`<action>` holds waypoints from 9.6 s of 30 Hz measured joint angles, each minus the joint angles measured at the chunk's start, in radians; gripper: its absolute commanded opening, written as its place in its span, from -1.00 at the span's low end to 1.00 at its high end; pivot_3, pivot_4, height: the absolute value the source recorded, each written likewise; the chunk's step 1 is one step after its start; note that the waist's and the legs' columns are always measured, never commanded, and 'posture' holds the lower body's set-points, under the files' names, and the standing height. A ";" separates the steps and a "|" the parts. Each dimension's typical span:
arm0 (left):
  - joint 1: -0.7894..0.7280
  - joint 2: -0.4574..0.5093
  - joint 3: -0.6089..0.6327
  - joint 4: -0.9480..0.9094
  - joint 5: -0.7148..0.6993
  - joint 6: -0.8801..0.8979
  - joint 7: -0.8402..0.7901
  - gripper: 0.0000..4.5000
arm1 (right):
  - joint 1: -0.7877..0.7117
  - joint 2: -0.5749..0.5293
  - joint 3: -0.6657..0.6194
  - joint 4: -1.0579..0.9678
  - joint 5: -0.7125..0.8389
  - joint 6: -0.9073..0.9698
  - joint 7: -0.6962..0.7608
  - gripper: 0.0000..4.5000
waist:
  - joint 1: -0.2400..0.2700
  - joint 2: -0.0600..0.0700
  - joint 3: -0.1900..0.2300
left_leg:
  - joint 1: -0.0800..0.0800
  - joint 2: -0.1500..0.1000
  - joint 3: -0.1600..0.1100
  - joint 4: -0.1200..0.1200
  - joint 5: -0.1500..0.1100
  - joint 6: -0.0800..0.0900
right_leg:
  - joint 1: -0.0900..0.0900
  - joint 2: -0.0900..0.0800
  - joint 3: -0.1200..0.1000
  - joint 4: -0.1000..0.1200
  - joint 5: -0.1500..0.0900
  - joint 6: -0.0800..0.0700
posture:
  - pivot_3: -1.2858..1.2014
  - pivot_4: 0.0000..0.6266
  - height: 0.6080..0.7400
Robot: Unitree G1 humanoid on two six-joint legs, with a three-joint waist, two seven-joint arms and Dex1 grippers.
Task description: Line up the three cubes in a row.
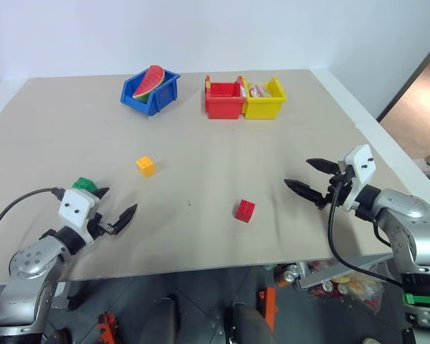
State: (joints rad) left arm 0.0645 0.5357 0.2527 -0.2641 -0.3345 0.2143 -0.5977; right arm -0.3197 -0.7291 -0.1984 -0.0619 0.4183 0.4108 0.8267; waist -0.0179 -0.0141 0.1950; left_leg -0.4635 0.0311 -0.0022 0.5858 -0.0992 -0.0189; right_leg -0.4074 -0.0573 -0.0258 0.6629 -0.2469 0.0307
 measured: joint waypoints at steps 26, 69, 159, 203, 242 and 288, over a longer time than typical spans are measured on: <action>-0.063 0.091 -0.114 -0.066 -0.110 0.035 -0.247 0.99 | -0.112 0.021 0.094 -0.156 0.039 0.146 -0.020 1.00 | -0.002 0.000 0.000 | 0.000 0.001 0.001 0.000 0.000 0.000 | -0.001 0.001 0.001 0.000 0.000 0.000 | 0.03 -0.52 1.00; -0.153 0.156 -0.288 -0.093 -0.170 0.113 -0.459 1.00 | -0.095 0.124 0.355 -0.029 -0.092 0.006 0.149 -0.45 | -0.006 0.000 0.000 | 0.001 0.002 0.004 0.002 -0.001 0.002 | -0.001 0.003 0.003 0.000 0.002 -0.001 | 0.03 -0.52 1.00; -0.237 0.186 0.112 0.480 -0.055 0.089 -0.114 0.47 | -0.403 0.268 0.359 -0.027 -0.012 0.118 0.231 1.00 | -0.003 -0.005 -0.003 | -0.002 0.033 0.034 0.002 -0.004 -0.004 | -0.016 0.019 0.008 0.001 0.010 -0.014 | 0.03 -0.52 1.00; -0.691 -0.001 -0.424 0.643 0.114 -0.157 -0.664 -0.40 | -0.309 0.146 0.358 -0.039 -0.054 0.037 0.282 1.00 | -0.003 -0.007 -0.004 | -0.002 0.035 0.044 0.010 -0.003 -0.002 | -0.016 0.023 0.020 0.001 0.015 -0.006 | 0.03 -0.52 1.00; -0.530 0.104 -0.012 0.291 -0.053 0.185 -0.229 0.99 | -0.286 0.143 0.357 -0.042 -0.050 0.042 0.283 1.00 | -0.002 -0.007 -0.004 | -0.002 0.036 0.044 0.013 -0.003 -0.002 | -0.015 0.023 0.019 0.002 0.017 -0.005 | 0.03 -0.52 1.00; -0.825 0.074 -0.186 1.114 0.170 -0.175 -0.432 -0.09 | -0.360 0.220 0.261 0.003 0.049 0.166 0.154 1.00 | -0.002 -0.008 -0.004 | -0.003 0.037 0.046 0.013 -0.003 -0.002 | -0.017 0.023 0.019 0.002 0.018 -0.006 | 0.03 -0.52 1.00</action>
State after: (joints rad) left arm -0.7607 0.6097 0.0666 0.8502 -0.1642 0.0394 -1.0297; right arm -0.6797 -0.5093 0.0623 -0.0584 0.4668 0.5764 0.9809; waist -0.0203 -0.0221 0.1913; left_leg -0.4670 0.0678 0.0435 0.5988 -0.1023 -0.0210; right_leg -0.4246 -0.0343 -0.0063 0.6650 -0.2284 0.0243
